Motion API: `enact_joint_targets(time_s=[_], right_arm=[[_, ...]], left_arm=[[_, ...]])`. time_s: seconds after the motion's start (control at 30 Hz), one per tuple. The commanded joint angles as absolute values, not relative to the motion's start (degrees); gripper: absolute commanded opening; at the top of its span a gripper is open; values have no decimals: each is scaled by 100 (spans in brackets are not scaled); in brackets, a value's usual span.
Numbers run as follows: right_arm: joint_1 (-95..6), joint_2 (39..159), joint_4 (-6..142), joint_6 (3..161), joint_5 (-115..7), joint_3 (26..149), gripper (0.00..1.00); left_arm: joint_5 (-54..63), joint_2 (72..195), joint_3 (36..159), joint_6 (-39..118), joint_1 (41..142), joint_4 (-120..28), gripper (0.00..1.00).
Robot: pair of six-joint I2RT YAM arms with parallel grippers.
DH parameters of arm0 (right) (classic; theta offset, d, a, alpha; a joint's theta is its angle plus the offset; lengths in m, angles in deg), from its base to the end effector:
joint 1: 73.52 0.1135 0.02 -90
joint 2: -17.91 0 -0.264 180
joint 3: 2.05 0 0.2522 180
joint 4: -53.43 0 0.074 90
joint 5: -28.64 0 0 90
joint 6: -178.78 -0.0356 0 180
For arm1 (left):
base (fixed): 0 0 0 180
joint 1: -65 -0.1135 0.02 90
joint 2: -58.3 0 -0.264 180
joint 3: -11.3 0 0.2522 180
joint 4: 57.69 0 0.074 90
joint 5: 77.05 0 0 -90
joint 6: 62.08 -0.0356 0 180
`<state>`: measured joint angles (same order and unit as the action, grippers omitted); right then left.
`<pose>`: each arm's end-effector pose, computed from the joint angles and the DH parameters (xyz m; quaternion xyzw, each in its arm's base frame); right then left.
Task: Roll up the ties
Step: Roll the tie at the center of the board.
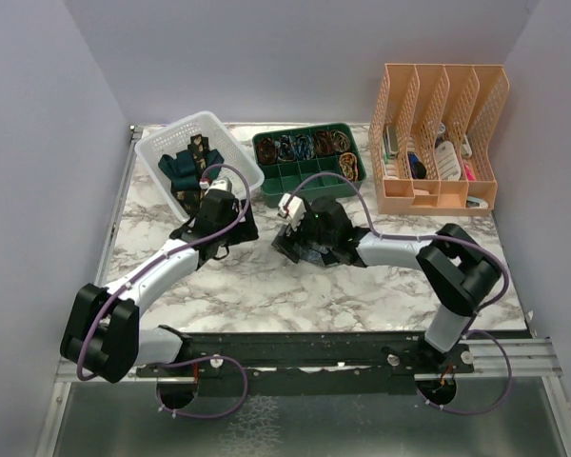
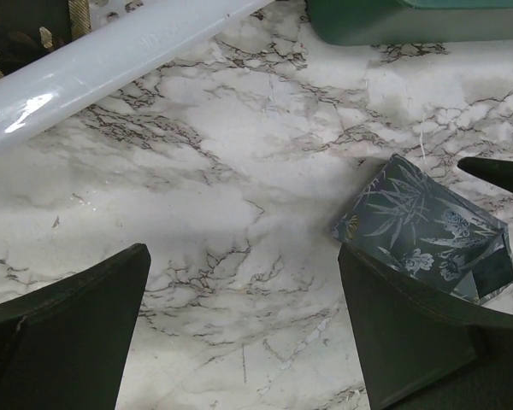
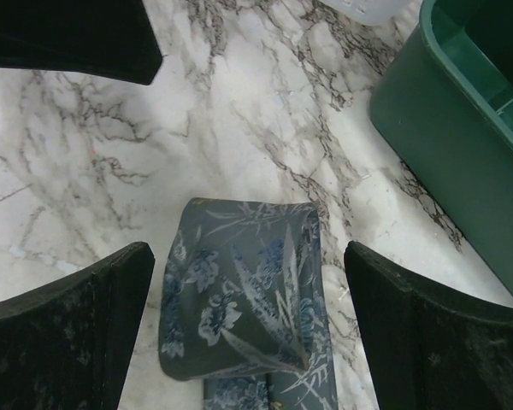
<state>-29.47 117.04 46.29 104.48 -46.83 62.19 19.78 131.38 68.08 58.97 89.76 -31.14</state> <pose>0.2559 0.2600 0.1794 -0.4797 0.7038 0.2305 0.4706 0.2428 -0.1073 0.2209 -0.0740 0.9122 -0.1386 0.3784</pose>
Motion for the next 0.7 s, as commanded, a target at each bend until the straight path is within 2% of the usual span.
enact_joint_targets(time_s=[0.0,0.2,0.4,0.47,0.57,0.67], right_arm=[[-2844,12082,4673,10744,-5238,6447,100],[-2833,12285,4790,10864,-5413,6554,99],[-2828,12259,4746,10670,-5239,6581,81],[-2834,12247,4801,10634,-5137,6574,70],[-2834,12194,4729,10542,-4880,6469,64],[-2834,12146,4516,10311,-4647,6305,64]], left_arm=[[1813,13005,6766,5851,8896,-3141,92],[1766,13045,6804,5812,8878,-3117,92],[1731,13138,6795,5851,8874,-3144,92],[1718,13165,6803,5843,8873,-3154,92],[1664,13244,6812,5826,8867,-3162,92],[1545,13327,6817,5848,8865,-3207,91]])
